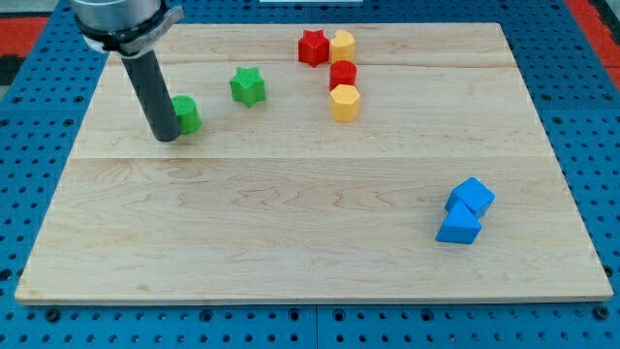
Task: Move the green circle closer to the green star
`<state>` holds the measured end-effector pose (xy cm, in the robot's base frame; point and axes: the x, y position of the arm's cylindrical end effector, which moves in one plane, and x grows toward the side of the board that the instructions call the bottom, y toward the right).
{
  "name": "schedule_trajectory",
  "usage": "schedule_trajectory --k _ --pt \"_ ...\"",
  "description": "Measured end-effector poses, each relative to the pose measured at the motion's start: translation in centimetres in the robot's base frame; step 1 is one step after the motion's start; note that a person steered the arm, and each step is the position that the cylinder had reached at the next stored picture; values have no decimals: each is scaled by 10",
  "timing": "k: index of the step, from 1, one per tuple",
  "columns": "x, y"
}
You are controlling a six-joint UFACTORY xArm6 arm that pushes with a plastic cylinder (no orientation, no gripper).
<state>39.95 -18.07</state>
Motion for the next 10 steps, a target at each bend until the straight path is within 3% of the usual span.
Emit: schedule_trajectory --k 3,6,10 --pt "-16 22" --pt "-26 -18" --pt "-42 77"
